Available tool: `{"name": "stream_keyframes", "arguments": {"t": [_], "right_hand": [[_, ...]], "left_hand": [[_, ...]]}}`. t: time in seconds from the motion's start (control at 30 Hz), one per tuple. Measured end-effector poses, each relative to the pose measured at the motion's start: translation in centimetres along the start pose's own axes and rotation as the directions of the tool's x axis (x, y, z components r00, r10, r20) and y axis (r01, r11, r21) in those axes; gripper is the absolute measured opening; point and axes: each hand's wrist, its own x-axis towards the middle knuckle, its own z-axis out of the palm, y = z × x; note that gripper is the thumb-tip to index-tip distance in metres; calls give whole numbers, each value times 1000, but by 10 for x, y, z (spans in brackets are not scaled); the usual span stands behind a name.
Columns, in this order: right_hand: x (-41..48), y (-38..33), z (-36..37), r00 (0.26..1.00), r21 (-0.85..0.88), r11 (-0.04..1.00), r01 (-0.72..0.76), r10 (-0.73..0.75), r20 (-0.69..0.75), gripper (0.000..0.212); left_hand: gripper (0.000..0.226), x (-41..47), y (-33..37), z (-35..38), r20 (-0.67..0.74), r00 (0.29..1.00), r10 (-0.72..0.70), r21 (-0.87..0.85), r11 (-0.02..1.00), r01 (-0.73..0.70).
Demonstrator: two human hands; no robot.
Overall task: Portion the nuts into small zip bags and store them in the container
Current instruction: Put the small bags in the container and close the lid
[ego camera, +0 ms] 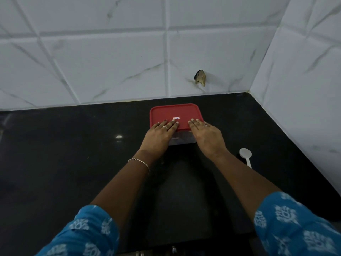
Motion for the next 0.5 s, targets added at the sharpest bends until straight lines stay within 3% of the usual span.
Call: {"name": "stream_keyframes", "arguments": {"t": [0.23,0.33,0.43,0.5], "right_hand": [[-3,-6,-4,990,50,997,-53,46,137,50],[-4,-6,-9,983,161,981,-113,86,163,50],[-18,-5,-14,966,328,922,-207,138,221,64],[-42,-2,-16,957,353,891,-287,251,144,74]], "left_hand": [[57,4,7,0,5,998,-57,-39,998,57],[57,7,10,-5,43,996,-81,-46,995,83],[59,8,14,-9,68,992,-108,-44,993,111],[60,2,22,-8,48,987,-155,-59,986,158]]}}
